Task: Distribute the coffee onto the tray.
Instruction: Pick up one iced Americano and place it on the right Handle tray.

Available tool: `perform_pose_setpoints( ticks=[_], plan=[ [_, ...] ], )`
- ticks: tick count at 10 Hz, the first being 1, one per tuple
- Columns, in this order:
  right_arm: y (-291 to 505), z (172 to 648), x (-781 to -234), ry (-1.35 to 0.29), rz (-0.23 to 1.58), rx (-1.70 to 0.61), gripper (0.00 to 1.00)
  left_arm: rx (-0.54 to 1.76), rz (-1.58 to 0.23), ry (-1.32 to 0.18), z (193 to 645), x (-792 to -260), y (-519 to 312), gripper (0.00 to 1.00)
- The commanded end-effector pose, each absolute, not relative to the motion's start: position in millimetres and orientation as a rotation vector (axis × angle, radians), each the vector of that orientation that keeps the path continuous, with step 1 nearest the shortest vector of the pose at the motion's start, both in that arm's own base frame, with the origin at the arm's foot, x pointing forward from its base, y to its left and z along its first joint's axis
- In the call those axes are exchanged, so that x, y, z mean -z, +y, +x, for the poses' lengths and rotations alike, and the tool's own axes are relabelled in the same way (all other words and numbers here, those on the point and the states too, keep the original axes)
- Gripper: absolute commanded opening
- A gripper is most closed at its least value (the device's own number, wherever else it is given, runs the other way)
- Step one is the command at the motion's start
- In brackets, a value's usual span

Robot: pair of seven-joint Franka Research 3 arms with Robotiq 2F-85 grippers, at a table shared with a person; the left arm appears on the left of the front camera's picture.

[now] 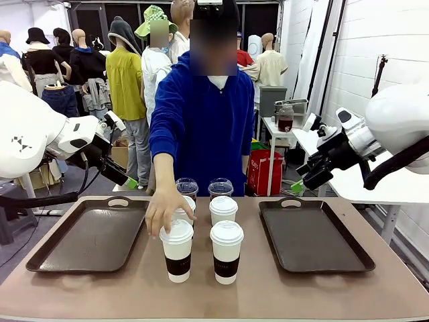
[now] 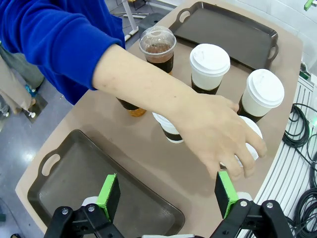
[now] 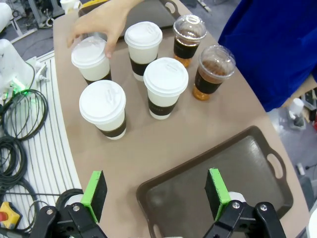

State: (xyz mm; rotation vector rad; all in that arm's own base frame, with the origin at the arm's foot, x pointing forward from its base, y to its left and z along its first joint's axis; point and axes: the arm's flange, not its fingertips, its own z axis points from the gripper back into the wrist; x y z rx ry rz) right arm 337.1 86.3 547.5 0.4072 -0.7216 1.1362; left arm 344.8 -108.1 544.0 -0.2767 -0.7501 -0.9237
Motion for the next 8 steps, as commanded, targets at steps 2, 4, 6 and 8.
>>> perform_pose_setpoints(
  ticks=[2,4,6,8],
  plan=[
    [86.7,339.5,-546.6,-0.731,0.435,-1.152,1.00,0.924,-0.279,-0.751,345.3,-543.8,-106.9,1.00],
    [86.3,337.1,-547.5,-0.721,0.407,-1.136,1.00,0.924,-0.279,-0.751,345.3,-543.8,-106.9,1.00],
    [86.1,346.3,-552.4,-0.702,0.397,-1.147,1.00,0.924,-0.279,-0.751,345.3,-543.8,-106.9,1.00],
    [86.3,365.0,-562.5,-0.649,0.414,-1.216,1.00,0.924,-0.279,-0.751,345.3,-543.8,-106.9,1.00]
  ],
)
